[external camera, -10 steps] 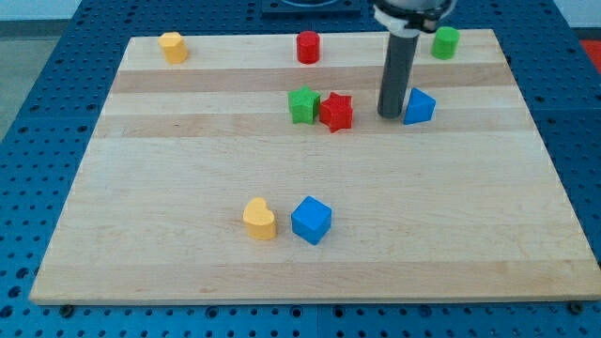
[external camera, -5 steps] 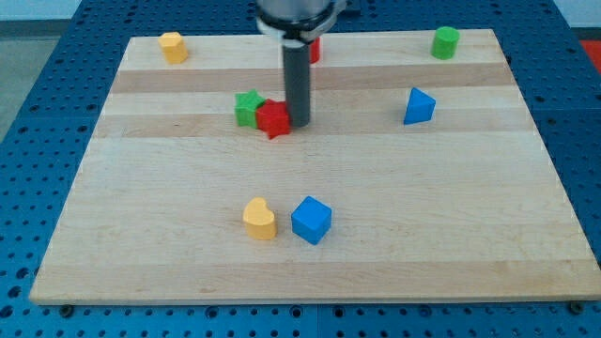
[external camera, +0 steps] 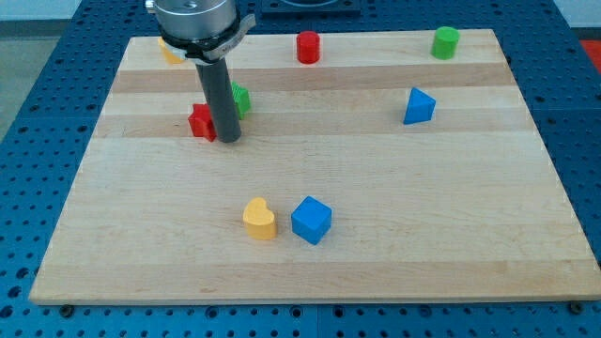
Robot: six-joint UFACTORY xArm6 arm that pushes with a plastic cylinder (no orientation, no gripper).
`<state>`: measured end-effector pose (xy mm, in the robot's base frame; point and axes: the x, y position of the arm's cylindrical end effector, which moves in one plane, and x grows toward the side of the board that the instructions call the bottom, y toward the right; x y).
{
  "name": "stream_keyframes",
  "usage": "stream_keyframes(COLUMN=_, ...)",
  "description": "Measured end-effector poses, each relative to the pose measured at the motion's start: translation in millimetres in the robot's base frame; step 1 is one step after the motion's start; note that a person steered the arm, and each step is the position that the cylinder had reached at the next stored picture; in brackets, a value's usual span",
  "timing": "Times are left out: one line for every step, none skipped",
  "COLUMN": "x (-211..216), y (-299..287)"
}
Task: Push yellow hexagon towards the center
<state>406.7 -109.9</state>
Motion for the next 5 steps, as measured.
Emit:
stream_keyframes(x=-2, y=14)
stream_keyframes(x=-13, y=19)
stream_keyframes(x=-30, y=19)
stream_keyframes(x=-32, y=8)
stream_keyframes(x=-22, y=-19)
